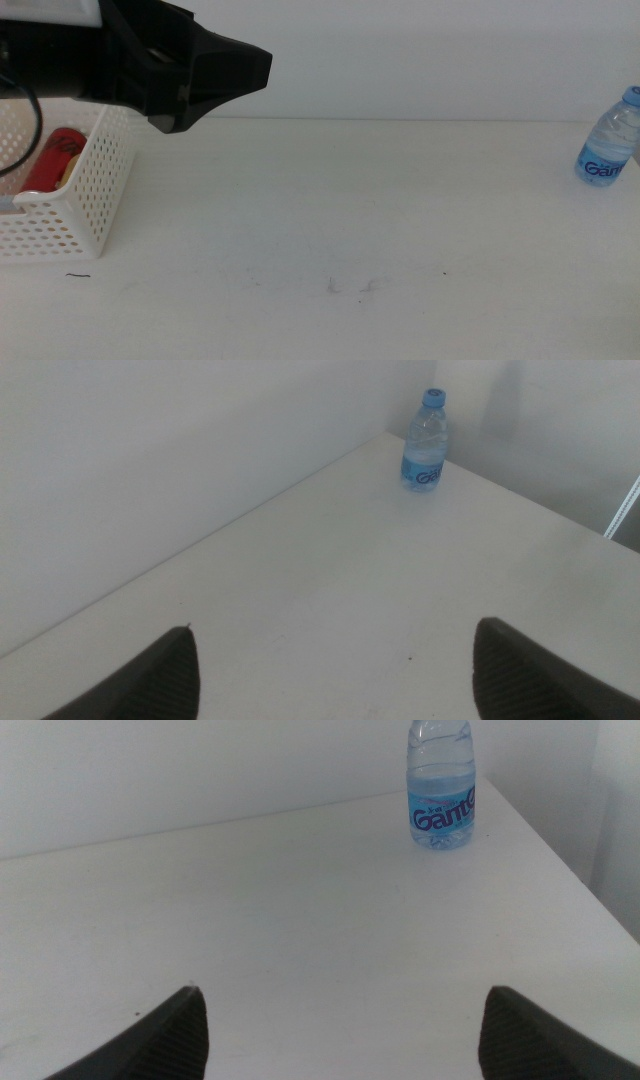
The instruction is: Use arms to grab the bottles and put them into the dustbin to the left of the table.
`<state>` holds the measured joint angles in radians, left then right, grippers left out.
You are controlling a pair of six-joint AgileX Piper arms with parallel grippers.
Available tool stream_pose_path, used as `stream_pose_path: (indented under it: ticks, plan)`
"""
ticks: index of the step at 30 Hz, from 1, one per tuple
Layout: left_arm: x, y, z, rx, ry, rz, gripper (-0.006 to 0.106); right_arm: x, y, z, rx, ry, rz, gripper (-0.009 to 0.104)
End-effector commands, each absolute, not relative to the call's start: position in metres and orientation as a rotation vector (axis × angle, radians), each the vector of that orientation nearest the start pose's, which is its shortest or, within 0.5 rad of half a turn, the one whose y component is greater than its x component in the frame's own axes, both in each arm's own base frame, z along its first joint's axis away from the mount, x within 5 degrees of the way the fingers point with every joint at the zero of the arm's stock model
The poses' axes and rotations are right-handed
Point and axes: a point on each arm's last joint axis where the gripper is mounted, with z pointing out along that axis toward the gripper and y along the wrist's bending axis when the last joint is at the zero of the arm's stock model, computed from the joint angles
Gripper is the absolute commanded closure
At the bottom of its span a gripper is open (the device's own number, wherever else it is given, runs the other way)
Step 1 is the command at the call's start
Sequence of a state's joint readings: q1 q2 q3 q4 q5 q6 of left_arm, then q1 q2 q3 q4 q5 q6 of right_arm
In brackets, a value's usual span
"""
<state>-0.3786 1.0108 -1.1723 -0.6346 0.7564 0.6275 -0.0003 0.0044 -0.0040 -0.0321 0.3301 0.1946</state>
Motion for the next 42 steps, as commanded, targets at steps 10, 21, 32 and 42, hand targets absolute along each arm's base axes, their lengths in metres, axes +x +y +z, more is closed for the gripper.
stream_pose_path:
  ticks: [10, 21, 32, 42]
  plan:
    - [0.17, -0.108, 0.433, 0.755, 1.82, -0.576, 0.007, 0.055, -0.003, 0.187, 0.097, 1.773, 0.027, 0.004]
    - [0.171, -0.107, 0.432, 0.764, 1.821, -0.548, 0.007, 0.123, 0.001, 0.181, 0.055, 1.835, 0.068, 0.004]
    - [0.171, -0.106, 0.432, 0.765, 1.821, -0.543, 0.007, 0.188, -0.042, 0.142, 0.509, 1.701, -0.154, 0.004]
    - [0.173, -0.105, 0.434, 0.749, 1.801, -0.517, 0.007, 0.247, -0.053, 0.102, 0.581, 1.77, -0.243, 0.004]
